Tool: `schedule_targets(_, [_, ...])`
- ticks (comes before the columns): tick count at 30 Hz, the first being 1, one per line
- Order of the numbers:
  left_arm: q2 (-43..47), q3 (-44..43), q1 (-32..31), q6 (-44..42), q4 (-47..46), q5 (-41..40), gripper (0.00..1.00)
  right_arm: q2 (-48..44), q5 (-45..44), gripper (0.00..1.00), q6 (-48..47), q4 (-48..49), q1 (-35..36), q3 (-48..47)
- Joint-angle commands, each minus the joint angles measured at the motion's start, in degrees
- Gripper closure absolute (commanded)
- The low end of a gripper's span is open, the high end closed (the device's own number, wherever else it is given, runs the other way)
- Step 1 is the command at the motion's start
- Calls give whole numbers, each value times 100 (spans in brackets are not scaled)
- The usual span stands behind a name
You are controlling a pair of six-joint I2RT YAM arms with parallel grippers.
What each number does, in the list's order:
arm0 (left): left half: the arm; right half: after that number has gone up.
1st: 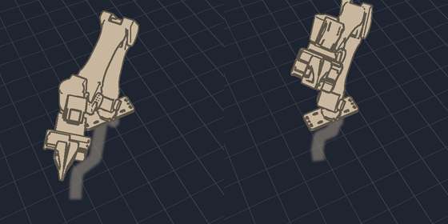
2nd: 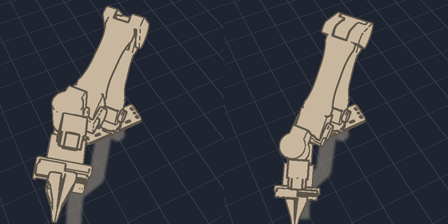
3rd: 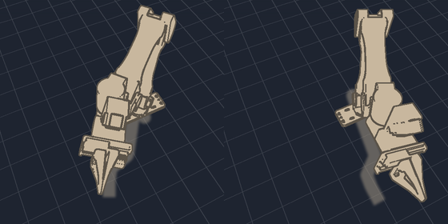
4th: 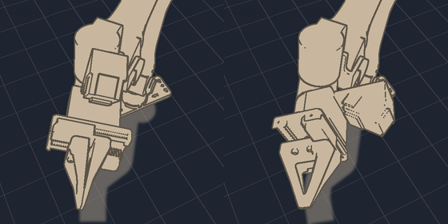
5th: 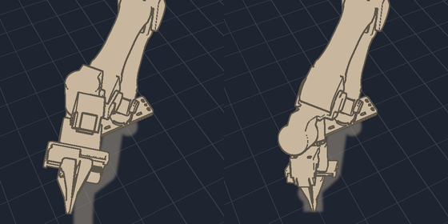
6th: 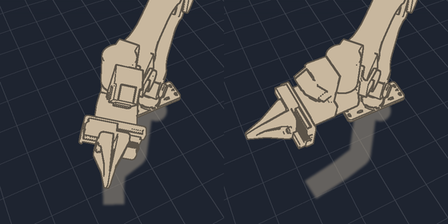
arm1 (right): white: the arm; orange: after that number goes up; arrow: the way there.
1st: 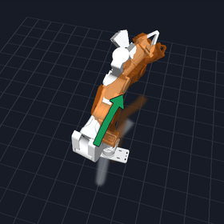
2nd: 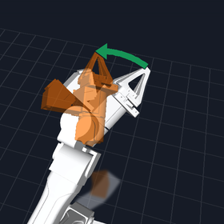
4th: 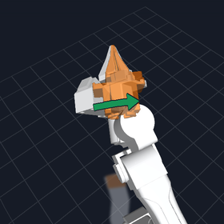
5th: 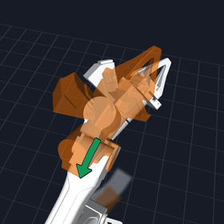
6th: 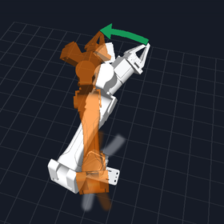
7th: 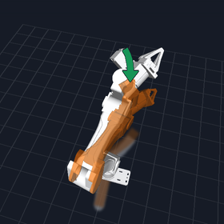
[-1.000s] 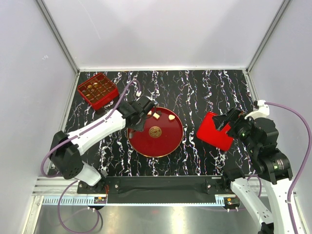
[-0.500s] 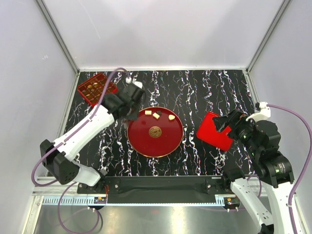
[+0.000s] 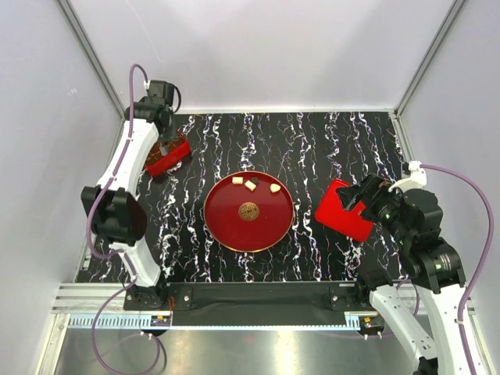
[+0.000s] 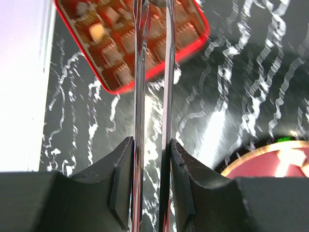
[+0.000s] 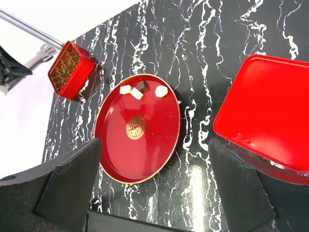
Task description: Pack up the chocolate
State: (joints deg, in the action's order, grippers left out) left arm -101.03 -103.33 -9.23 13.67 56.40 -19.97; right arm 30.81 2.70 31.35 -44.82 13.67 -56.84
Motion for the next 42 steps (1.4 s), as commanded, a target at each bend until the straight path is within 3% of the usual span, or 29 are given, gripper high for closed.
schedule_targets(1, [-345,-643,237,-189,-147,142,66,127,64,0,-42,298,4,41])
schedule_targets(9, [-935,-1128,589,-304,-121,116,66,171,-68,0,-164,386,4,164])
schedule_targets(19, [-1278,-1093,756,-321,-182,134,64,347,-77,0,-235,535,4,226])
schedule_targets(27, [-1366,-1084,756,-392,-244,63,58,321,-112,0,-261,509,-5,235])
schedule_targets(37, [-1086,-1304,739,-383,-42,317,55,215,-147,0,-209,369,4,112])
schedule_targets(42, [-227,-709,353,-365,-32,642,55,119,-138,0,-138,246,4,24])
